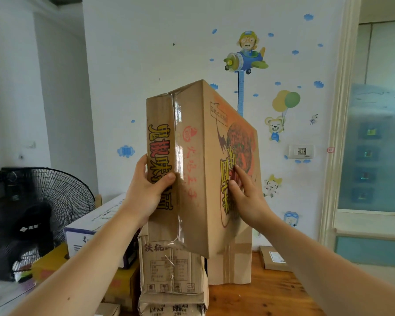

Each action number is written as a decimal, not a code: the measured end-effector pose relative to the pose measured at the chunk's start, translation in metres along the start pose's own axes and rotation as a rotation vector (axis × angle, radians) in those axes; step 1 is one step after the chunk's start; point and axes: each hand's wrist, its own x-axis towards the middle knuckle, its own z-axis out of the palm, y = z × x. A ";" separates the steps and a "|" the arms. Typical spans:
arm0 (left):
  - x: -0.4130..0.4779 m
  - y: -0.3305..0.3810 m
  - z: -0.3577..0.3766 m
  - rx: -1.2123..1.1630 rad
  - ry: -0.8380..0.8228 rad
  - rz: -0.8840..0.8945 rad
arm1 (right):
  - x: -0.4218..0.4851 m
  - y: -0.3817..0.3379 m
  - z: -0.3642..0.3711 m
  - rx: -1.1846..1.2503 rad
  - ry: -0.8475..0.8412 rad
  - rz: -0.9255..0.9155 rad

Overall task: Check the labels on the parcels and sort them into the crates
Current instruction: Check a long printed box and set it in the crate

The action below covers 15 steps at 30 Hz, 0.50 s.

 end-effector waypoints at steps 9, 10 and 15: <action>0.002 -0.006 -0.004 -0.074 -0.001 -0.036 | 0.011 0.007 -0.007 -0.094 -0.030 -0.039; 0.002 -0.006 -0.005 -0.069 -0.012 -0.035 | 0.013 0.010 -0.008 -0.092 -0.026 -0.032; 0.000 -0.007 -0.008 -0.112 -0.042 -0.031 | 0.021 0.033 -0.015 -0.091 0.003 0.110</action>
